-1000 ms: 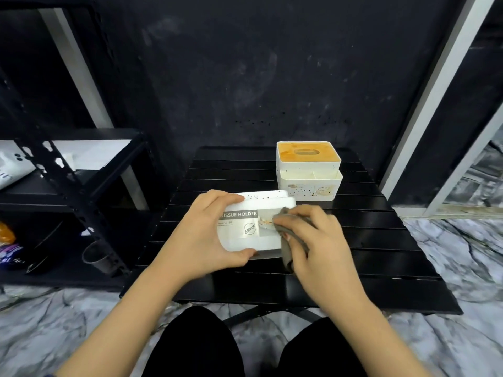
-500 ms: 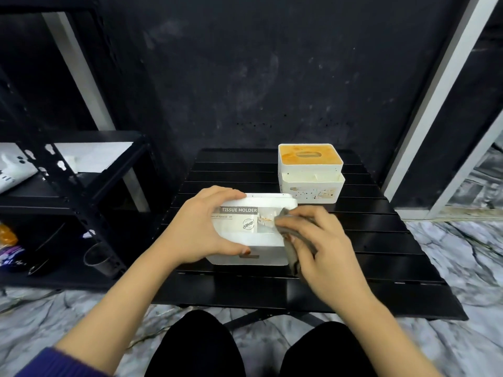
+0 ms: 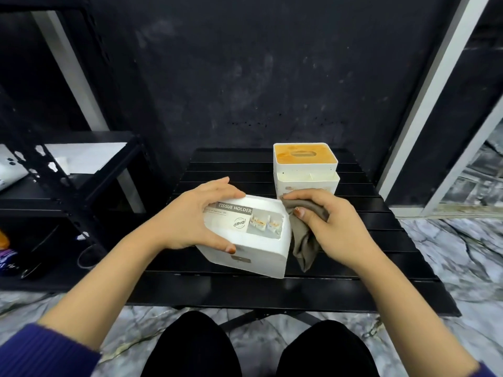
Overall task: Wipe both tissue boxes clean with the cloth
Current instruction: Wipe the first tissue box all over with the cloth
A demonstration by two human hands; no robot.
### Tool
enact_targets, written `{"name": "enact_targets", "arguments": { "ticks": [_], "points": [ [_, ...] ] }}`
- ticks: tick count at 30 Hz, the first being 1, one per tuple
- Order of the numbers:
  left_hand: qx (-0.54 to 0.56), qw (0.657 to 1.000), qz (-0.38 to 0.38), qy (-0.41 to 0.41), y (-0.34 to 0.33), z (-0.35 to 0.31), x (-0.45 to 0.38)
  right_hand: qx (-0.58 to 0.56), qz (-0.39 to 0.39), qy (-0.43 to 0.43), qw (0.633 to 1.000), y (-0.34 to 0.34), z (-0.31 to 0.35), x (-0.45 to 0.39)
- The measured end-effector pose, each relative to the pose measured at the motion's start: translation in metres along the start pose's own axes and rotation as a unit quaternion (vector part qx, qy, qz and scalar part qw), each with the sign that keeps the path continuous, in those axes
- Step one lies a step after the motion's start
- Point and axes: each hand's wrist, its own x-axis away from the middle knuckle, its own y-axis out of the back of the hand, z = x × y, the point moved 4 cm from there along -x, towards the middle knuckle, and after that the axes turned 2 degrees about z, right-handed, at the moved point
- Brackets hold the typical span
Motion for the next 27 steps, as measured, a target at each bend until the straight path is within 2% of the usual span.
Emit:
{"name": "enact_targets", "arguments": {
  "ticks": [3,7,9,12,17,19,24,27],
  "points": [
    [-0.041,0.999,-0.018,-0.002,0.002,0.002,0.003,-0.018,-0.009,-0.006,1.000,0.001,0.000,0.003],
    [-0.049,0.989,-0.139,0.003,-0.002,0.007,0.017,-0.034,-0.007,-0.020,0.999,-0.003,-0.002,0.012],
    [-0.049,0.986,-0.160,0.007,-0.010,0.007,0.021,-0.047,-0.002,-0.027,0.999,-0.011,-0.003,0.018],
    [-0.057,0.988,-0.144,0.026,-0.015,0.002,0.025,-0.051,-0.015,-0.031,0.998,-0.016,-0.001,0.026],
    [-0.029,0.997,-0.020,0.071,-0.020,-0.016,0.032,-0.084,-0.017,-0.037,0.996,-0.024,0.004,0.038],
    [-0.008,0.997,0.001,0.083,-0.023,-0.022,0.034,-0.097,-0.011,-0.037,0.995,-0.029,0.008,0.043],
    [0.011,0.996,-0.060,0.070,-0.031,-0.027,0.031,-0.107,0.013,-0.029,0.994,-0.039,0.017,0.053],
    [0.014,0.996,-0.068,0.064,-0.033,-0.025,0.030,-0.105,0.024,-0.036,0.993,-0.038,0.020,0.055]
  ]
}}
